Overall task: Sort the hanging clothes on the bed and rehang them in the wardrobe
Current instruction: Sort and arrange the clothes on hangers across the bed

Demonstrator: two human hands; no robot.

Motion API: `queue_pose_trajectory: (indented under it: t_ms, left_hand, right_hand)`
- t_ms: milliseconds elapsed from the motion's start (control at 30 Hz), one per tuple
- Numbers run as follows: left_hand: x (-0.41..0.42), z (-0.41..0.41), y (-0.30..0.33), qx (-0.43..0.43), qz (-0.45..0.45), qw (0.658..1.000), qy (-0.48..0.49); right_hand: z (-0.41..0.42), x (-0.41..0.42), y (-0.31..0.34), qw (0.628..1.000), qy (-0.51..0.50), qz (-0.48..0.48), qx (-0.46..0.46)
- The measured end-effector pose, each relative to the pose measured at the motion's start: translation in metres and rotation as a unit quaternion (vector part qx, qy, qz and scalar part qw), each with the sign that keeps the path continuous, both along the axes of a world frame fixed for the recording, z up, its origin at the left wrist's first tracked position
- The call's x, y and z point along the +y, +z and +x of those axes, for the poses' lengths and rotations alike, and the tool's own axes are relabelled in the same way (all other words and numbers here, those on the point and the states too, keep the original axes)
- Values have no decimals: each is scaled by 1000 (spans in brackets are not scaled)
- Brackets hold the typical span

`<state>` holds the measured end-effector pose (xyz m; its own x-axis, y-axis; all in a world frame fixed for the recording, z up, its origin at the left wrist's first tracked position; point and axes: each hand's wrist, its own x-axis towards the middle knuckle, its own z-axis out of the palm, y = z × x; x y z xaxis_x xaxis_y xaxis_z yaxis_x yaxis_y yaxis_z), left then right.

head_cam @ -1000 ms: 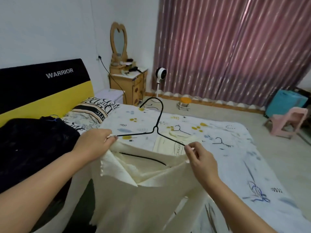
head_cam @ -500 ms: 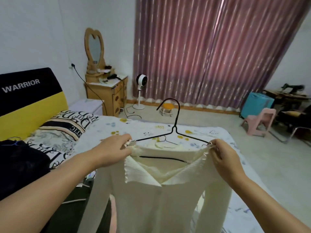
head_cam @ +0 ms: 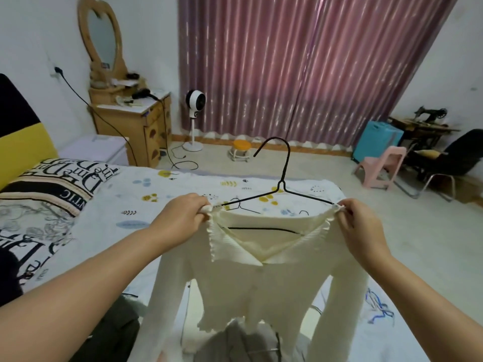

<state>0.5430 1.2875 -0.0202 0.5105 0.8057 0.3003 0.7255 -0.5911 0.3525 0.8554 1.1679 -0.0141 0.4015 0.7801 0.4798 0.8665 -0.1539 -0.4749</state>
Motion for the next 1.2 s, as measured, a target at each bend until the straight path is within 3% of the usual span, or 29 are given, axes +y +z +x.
queue_pose_trajectory:
  t_ms: [367,567,700,800,1067,1200]
  left_hand:
    - [116,70,-93,49,-28,994,97]
    - [188,105,-165,187,-13,965,186]
    - [233,121,-214,206,-21,958,199]
    - [264,132,-247,223,-28,954,200]
    - [346,160,-292,164,3,968,188]
    - [380,163,-307,136,-89,974,159]
  right_hand:
    - [72,148,-95,997,12,-80,18]
    - [99,241,-161,991,18,-133,-20]
    - [110,290,-207,985,6,-157,-67]
    - [114,321,-239,985,-7,-170,-19]
    - [136,402,-283,985,-27,-172,-9]
    - [144,431,-293,983,4,-164,83]
